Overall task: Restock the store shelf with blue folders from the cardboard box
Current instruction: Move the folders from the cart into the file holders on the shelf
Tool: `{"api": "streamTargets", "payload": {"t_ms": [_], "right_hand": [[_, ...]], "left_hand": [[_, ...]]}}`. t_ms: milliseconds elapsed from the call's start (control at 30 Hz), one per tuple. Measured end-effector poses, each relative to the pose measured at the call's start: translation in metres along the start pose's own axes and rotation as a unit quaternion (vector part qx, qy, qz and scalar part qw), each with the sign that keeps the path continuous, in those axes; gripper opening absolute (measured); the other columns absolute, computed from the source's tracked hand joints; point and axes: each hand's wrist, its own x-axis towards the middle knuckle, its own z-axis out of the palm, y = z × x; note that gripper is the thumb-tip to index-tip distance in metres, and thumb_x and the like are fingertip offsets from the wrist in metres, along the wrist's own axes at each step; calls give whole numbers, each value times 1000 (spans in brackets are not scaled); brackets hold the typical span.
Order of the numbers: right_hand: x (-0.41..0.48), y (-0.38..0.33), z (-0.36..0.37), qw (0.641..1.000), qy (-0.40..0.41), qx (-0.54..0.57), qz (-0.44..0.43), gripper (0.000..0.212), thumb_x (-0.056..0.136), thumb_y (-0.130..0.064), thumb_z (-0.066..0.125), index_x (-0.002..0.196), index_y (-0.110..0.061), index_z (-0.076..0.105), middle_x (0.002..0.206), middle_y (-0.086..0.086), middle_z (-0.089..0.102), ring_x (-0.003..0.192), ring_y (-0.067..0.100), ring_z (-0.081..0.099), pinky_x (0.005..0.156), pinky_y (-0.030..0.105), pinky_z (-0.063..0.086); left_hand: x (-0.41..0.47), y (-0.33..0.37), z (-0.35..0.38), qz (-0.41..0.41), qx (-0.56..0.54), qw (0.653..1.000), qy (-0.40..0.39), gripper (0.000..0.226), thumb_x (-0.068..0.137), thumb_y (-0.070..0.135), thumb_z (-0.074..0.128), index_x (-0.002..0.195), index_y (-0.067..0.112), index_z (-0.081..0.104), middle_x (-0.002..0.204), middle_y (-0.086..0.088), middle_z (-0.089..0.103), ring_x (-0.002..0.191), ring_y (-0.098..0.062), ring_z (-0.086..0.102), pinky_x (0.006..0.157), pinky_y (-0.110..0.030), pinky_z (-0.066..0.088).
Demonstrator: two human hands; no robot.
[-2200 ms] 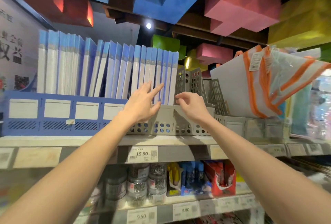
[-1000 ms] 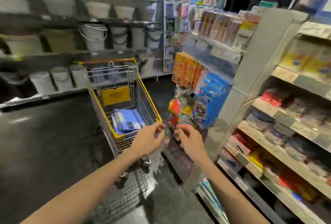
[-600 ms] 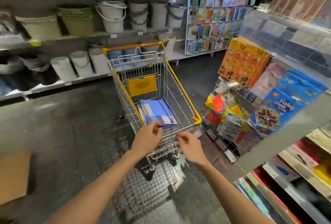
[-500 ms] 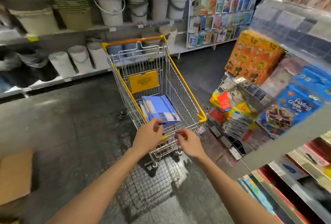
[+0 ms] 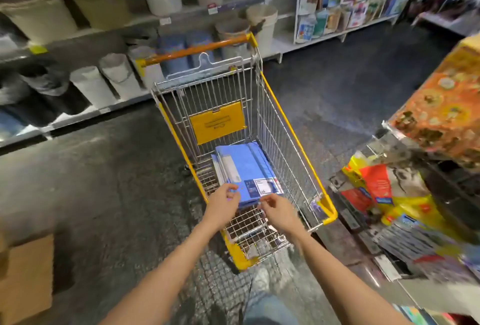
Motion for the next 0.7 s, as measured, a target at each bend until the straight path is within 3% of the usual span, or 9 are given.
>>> {"api": "streamTargets", "payload": {"t_ms": [67, 167, 367, 533, 633, 700], "right_hand": [[26, -4, -6, 999, -27, -8, 17, 19, 96, -12, 56, 110, -9, 68, 92, 5, 75, 69, 15, 63, 65, 31, 53], [68, -14, -17, 997, -57, -22, 49, 17, 100, -11, 53, 112, -6, 64, 97, 9, 71, 64, 14, 61, 52, 21, 50], [133, -22, -14, 991, -97, -24, 92, 16, 102, -9, 49, 113, -5, 60, 92, 4, 65, 58, 8, 49, 46, 14, 39], [190, -20, 1, 987, -80, -25, 137, 17, 102, -19, 51, 108, -10, 64, 93, 6, 68, 63, 11, 54, 58, 22, 42], [219, -12, 14, 982, -53, -46, 173, 17, 99, -26, 52, 105, -17, 66, 97, 9, 72, 70, 18, 57, 58, 24, 41], [238, -14, 24, 978, -53, -51, 195, 24, 101, -29, 52, 112, -13, 67, 106, 7, 73, 77, 19, 63, 64, 31, 52]], "left_hand": [[30, 5, -3, -33, -8, 999, -4, 18, 100, 24, 55, 117, 20, 60, 95, -7, 70, 77, -20, 67, 63, -29, 48], [74, 11, -6, -76, -27, 997, -13, 17, 102, 20, 53, 117, 16, 58, 102, -11, 71, 85, -31, 71, 59, -29, 47], [151, -9, -3, -147, -56, 987, -46, 19, 103, 23, 52, 122, 22, 54, 114, -6, 67, 86, -19, 70, 53, -22, 46], [238, -45, 16, -207, -80, 974, -42, 21, 98, 18, 58, 119, 13, 58, 98, -11, 70, 79, -28, 69, 74, -37, 56], [299, -94, 41, -251, -87, 962, -59, 28, 86, 21, 66, 113, 20, 55, 111, -17, 70, 97, -34, 69, 88, -45, 57], [328, -113, 54, -284, -95, 952, -65, 40, 74, 29, 67, 110, 21, 51, 120, -23, 67, 103, -41, 66, 91, -50, 55]]}}
